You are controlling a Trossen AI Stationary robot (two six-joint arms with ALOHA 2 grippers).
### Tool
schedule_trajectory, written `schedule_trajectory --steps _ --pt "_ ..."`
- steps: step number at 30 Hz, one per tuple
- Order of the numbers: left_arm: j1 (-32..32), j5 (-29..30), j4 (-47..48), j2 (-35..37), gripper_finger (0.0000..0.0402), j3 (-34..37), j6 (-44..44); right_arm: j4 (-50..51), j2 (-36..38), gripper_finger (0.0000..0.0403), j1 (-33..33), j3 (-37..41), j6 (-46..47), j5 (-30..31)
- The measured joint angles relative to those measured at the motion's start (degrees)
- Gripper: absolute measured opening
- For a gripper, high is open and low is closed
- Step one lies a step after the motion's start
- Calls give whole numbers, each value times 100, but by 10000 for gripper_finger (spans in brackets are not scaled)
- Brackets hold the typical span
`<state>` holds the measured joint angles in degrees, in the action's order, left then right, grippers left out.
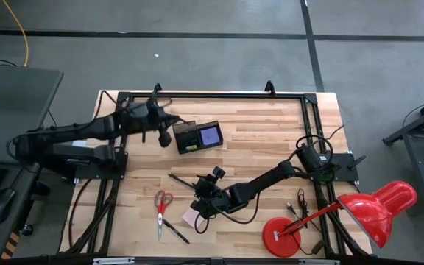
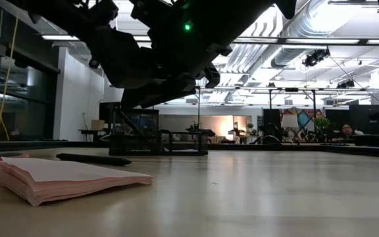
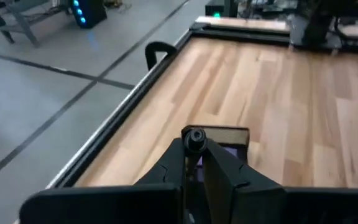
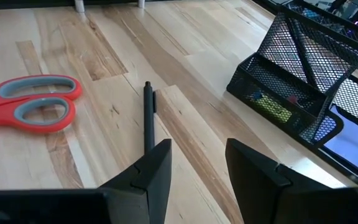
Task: Pick and place office supplies into organizer
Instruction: Put the black pen into the black desk organizer
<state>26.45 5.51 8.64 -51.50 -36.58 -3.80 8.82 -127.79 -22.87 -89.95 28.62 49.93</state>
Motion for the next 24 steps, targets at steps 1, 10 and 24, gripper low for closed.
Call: schedule_trajectory --steps 1,10,24 --pt "160 -186 -44 -11 17 -2 31 2 0 145 0 0 -2 0" --pt "1026 -1488 45 -173 17 -2 512 37 0 146 0 0 124 -64" --pt "1028 -1346 -204 -1247 17 -2 424 37 -2 145 12 0 139 -46"
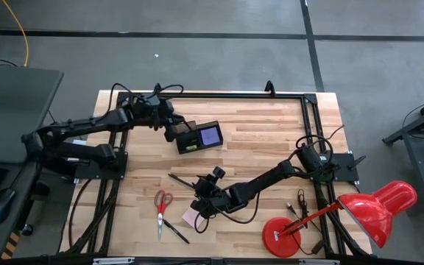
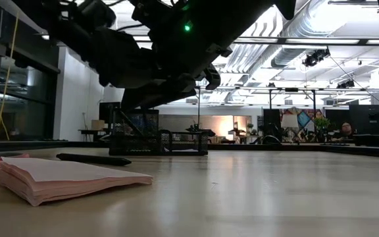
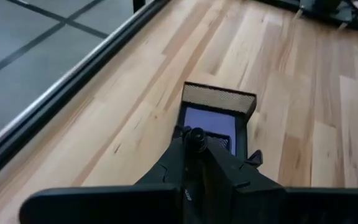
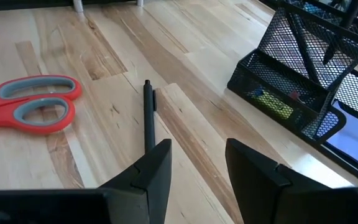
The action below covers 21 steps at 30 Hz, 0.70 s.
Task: Pick and place office supplies into organizer
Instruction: Put the black pen into the black desk organizer
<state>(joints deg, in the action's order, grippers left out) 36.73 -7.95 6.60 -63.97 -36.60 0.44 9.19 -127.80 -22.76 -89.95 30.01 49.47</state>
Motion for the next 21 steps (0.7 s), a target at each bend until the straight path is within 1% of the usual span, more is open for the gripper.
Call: schedule_trajectory --steps 3,6,15,18,21 --pt "-5 185 -128 -155 22 2 173 0 2 147 -1 0 3 -7" --pt "2 298 -222 -202 45 2 148 1 0 145 -1 0 19 -11" --pt "0 298 -298 -192 174 2 134 5 -1 145 7 0 12 -21" --pt "0 75 -410 -180 201 2 157 129 -1 145 8 0 -26 -192" --pt "0 -548 -546 -125 217 2 226 202 -1 147 -10 2 -152 -551"
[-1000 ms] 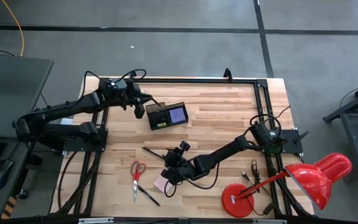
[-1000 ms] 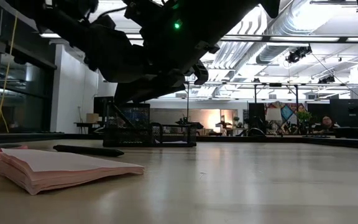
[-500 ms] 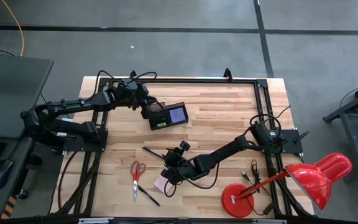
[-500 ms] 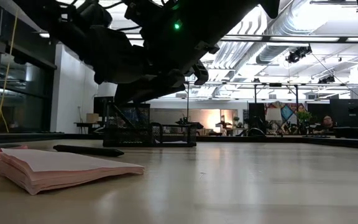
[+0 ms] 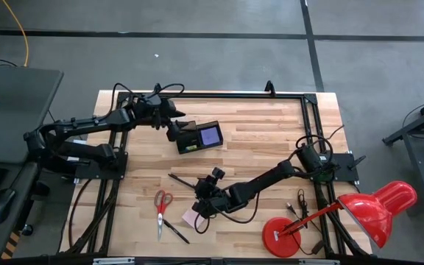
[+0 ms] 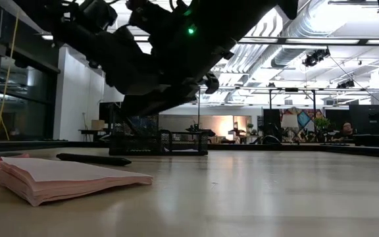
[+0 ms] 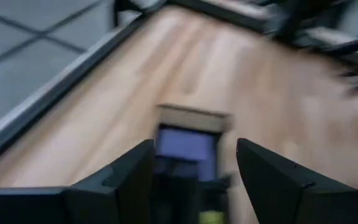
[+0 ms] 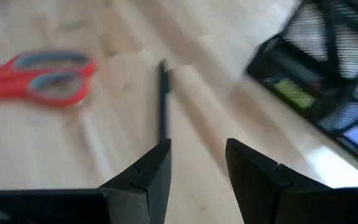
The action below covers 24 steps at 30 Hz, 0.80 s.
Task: Pick and place office supplies into organizer
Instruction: Put the black pen into the black desk organizer
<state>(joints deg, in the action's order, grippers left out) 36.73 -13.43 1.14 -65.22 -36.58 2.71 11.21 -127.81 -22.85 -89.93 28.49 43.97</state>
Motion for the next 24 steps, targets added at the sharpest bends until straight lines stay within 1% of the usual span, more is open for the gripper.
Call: schedule_trajectory --steps 4,6,7,9,10,13,15,17,21,24 --pt "0 -1181 -75 79 225 0 80 156 0 143 -40 0 -47 -879" --pt "-8 -1839 -84 95 223 0 166 157 0 139 -68 0 -126 -1215" --pt "-36 -2164 -86 95 220 0 209 148 0 137 -89 0 -174 -1295" --pt "-169 -2582 -105 95 214 0 197 148 0 133 -146 0 -292 -1262" --pt "-257 -2660 -125 95 210 0 167 146 0 131 -173 0 -352 -1184" --pt "-678 -2611 -152 129 196 0 31 122 0 128 -217 0 -500 -887" --pt "-1050 -2514 -140 130 186 4 -146 126 0 129 -210 0 -497 -847" --pt "-1413 -2544 -295 143 178 130 -238 122 0 129 -202 0 -448 -889" --pt "-1972 -2541 -1671 272 164 855 190 106 -19 129 -187 0 -399 -959" --pt "-2076 -2259 -2499 591 157 1490 487 109 -44 129 -206 1 -394 -999"
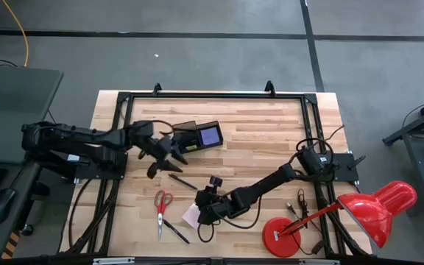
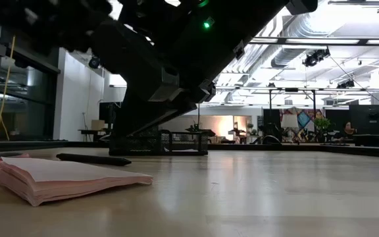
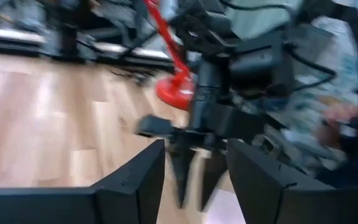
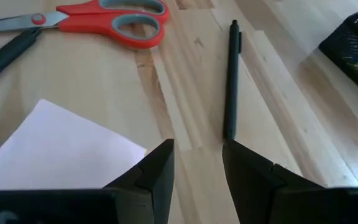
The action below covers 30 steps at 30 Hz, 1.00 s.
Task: Pick and place office supplies into organizer
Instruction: Put the black pen into the black desk organizer
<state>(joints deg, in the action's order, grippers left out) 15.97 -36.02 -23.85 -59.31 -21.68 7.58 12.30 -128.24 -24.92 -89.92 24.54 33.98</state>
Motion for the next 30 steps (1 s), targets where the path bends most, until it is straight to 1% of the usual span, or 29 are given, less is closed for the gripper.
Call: schedule_trajectory --steps 3,6,9,12,15,18,19,23,30 --pt "-77 559 -400 494 150 575 76 -145 -9 128 -1 -1 -73 2" --pt "-234 982 -419 988 144 1029 72 -501 -13 129 6 1 -399 -1" --pt "-407 1016 -578 1510 139 1391 -42 -610 -14 128 60 1 -545 -7" --pt "-630 1017 -518 1960 138 1728 -439 -650 -36 128 152 1 -550 -12" --pt "-810 1100 -768 2364 138 2036 -517 -771 -199 128 277 1 -554 -23" --pt "-898 1138 -711 2689 138 2112 -477 -968 -419 128 436 1 -556 -251" --pt "-915 1088 -664 2775 138 2117 -512 -983 -478 128 488 1 -556 -356" --pt "-1066 765 -378 2987 138 2115 -964 -1052 -572 128 596 -3 -554 -424" --pt "-1189 1005 -313 3005 138 2115 -982 -1050 -603 128 590 -3 -554 -426"
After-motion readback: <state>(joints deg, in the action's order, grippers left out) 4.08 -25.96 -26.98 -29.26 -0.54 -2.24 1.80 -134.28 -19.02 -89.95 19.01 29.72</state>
